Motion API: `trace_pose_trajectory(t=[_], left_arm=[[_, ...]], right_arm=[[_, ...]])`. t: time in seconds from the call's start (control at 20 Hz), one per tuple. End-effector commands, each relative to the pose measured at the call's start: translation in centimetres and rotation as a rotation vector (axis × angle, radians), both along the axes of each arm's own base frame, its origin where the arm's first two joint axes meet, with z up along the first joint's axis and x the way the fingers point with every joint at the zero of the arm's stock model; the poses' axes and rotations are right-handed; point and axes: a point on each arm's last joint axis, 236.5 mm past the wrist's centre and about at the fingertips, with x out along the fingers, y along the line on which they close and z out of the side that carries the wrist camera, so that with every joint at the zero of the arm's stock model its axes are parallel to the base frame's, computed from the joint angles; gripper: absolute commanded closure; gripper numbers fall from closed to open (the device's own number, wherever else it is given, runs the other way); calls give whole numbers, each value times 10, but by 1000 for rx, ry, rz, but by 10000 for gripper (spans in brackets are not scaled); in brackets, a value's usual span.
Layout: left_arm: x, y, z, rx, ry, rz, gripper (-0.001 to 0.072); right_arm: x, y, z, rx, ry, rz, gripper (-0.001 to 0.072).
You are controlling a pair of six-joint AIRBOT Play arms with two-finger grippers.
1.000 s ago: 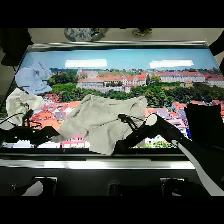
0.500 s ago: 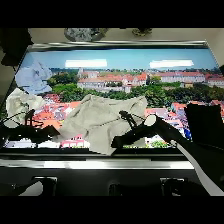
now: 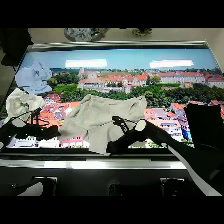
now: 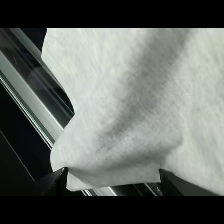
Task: Fold the shirts.
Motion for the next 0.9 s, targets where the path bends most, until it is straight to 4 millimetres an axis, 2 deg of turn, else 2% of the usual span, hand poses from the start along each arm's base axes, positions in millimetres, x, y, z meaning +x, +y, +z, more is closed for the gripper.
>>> trace_pose_trajectory(t=[0.0,0.1,0.25,0.3,0.35,0.45,0.55,0.6,0.65,0.7,0.75,0.85], left_arm=[[0,-1,-1,0,1,-4,614],[0,-1,-1,0,1,-5,669],[0,-1,-1,0,1,-5,669],[0,-1,-1,0,1,-5,669],[0,-1,-1,0,1,-5,670],[1,-1,-1,0,1,-5,669],[1,0,-1,2,-1,-4,669],[1,0,-1,2,-2,-4,669],[1,0,-1,2,-2,-4,669],[1,0,-1,2,-1,-4,669],[1,0,-1,2,-3,-7,669],[1,0,-1,4,-8,-21,669]], right_arm=[[6,14,-1,18,-10,-56,17],[7,14,-1,10,15,-84,18],[5,12,-12,-16,67,-120,56],[4,12,-17,-24,88,-126,92],[2,13,-20,-23,105,-133,170],[3,16,-20,-11,125,-150,195],[4,17,-19,-7,120,-155,289],[6,18,-18,0,100,-139,287],[5,18,-13,19,80,-91,244],[5,16,-1,52,72,-39,112],[7,11,14,89,65,-2,66],[27,-16,50,160,26,0,56]])
